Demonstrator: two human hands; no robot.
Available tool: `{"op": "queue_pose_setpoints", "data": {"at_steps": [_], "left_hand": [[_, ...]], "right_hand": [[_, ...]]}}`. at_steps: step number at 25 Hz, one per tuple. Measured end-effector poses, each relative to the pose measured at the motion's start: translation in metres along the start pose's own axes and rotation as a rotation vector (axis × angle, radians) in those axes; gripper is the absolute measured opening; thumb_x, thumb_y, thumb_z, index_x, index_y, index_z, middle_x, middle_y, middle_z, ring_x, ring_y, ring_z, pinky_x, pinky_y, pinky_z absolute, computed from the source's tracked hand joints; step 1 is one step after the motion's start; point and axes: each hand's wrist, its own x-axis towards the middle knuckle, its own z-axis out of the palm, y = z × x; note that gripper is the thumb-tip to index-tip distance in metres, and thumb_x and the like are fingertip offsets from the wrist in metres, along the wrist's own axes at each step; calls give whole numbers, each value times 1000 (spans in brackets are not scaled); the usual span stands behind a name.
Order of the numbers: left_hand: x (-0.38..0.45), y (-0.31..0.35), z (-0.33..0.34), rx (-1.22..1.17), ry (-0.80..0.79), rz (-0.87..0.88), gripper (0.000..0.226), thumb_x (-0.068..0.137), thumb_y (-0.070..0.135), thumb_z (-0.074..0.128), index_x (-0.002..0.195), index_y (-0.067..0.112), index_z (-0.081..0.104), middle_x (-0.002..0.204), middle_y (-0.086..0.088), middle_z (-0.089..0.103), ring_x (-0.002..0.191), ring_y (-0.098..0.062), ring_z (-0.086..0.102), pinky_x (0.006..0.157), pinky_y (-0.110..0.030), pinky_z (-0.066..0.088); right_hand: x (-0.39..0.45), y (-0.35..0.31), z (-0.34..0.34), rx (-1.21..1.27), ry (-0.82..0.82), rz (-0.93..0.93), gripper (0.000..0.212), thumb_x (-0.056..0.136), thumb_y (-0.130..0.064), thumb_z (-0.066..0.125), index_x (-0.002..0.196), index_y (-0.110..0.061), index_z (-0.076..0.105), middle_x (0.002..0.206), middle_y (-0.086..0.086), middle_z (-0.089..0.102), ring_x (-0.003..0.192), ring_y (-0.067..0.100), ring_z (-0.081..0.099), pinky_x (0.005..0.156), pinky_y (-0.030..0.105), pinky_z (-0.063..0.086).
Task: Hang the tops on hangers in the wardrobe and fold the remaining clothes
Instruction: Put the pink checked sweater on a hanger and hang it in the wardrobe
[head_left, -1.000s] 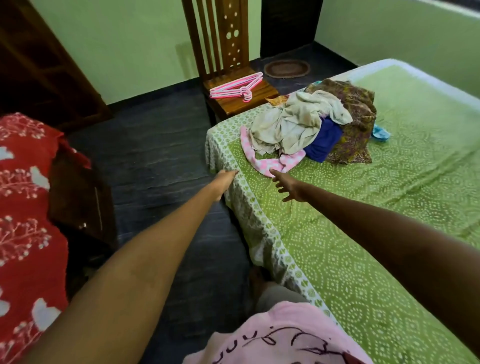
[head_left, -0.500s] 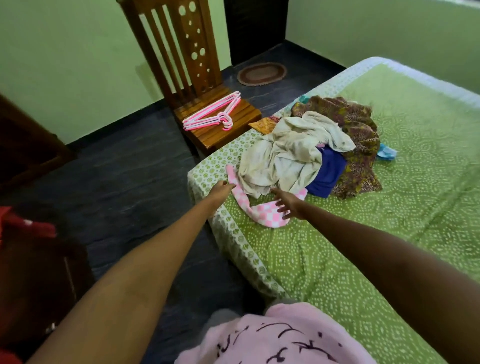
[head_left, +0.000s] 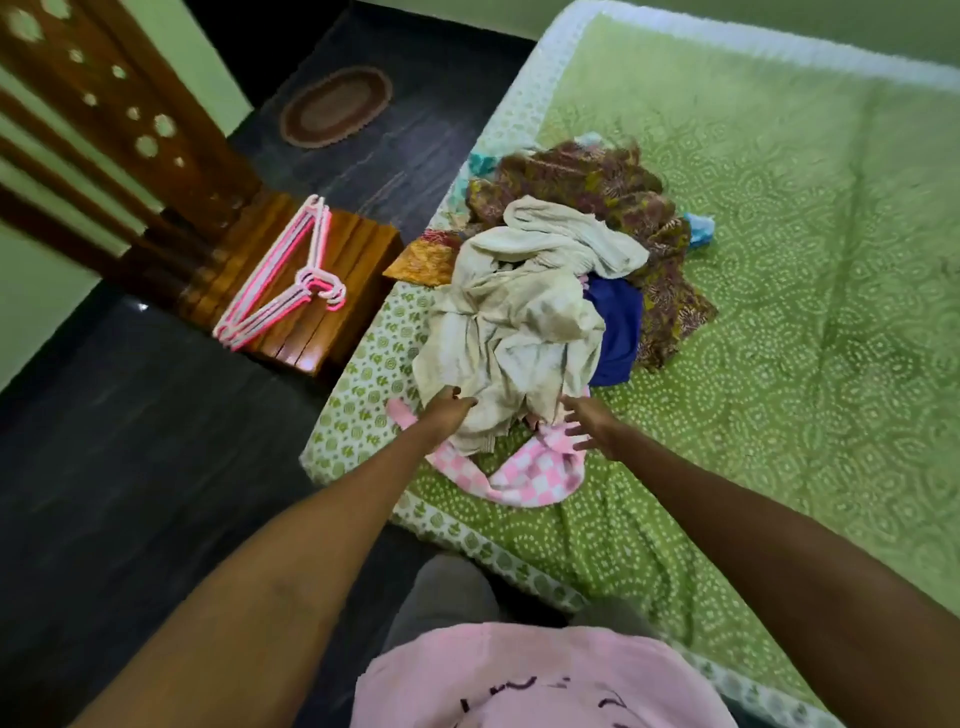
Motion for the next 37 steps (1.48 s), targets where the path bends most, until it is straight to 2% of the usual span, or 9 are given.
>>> {"op": "queue_pose_setpoints", "data": {"at_steps": [7,10,12,18,23,28,31,33,37], "left_hand": [[81,-6,-3,132,-212,30,44,96,21,48,138,7,41,138,-12,46,122,-28,46,90,-29,39],[104,-25,17,163,-279,49,41,95,17,50,135,7,44,138,-10,47,121,-24,47,89,-23,39],[110,-35,28,168,-313,69,40,95,15,51,134,5,45,135,-9,47,111,-20,51,74,-12,41],[102,-29,39,40,-380,12,19,94,14,52,76,18,57,78,1,54,72,-10,51,67,-23,41],[73,21,27,-332,-378,-28,30,98,17,37,80,16,61,62,7,66,68,-10,55,57,-17,46],[41,58,-2,-88,-359,578,45,76,8,60,120,0,57,108,-6,63,95,-9,58,80,-15,48],[18,82,-9,23,-240,750,32,70,31,65,99,17,65,92,5,66,75,9,58,73,-14,46],[2,101,-17,-53,-176,758,6,77,23,63,83,25,64,80,13,65,65,11,56,67,-22,48],[-16,145,-40,-233,-124,743,23,88,-8,52,108,-4,61,93,-2,62,66,11,58,67,-14,47]], "right_hand": [[72,54,23,80,328,182,15,82,-7,60,71,-7,49,76,9,50,63,14,45,52,22,41],[133,121,29,154,424,230,92,46,-36,79,123,4,46,114,7,53,89,22,54,80,36,51],[133,114,40,216,457,265,109,59,-27,86,141,6,22,123,-1,43,110,19,51,92,34,47],[93,43,80,233,525,118,27,84,-16,58,103,0,66,98,17,67,84,22,60,72,32,46],[37,-20,98,307,397,-201,28,89,-4,50,67,9,60,62,12,53,51,3,43,54,24,34],[-37,-78,41,407,214,-290,33,90,0,41,60,-12,50,37,-10,52,36,-5,46,43,9,37],[-69,-118,1,533,-57,-386,11,75,-10,50,68,-3,54,53,3,61,53,11,60,54,17,47],[-80,-138,-27,541,-142,-420,37,47,-22,71,70,-8,45,66,11,47,63,24,50,61,27,43],[-106,-172,-76,486,-115,-505,42,38,-17,68,66,-15,37,58,2,36,50,14,38,48,21,33]]}}
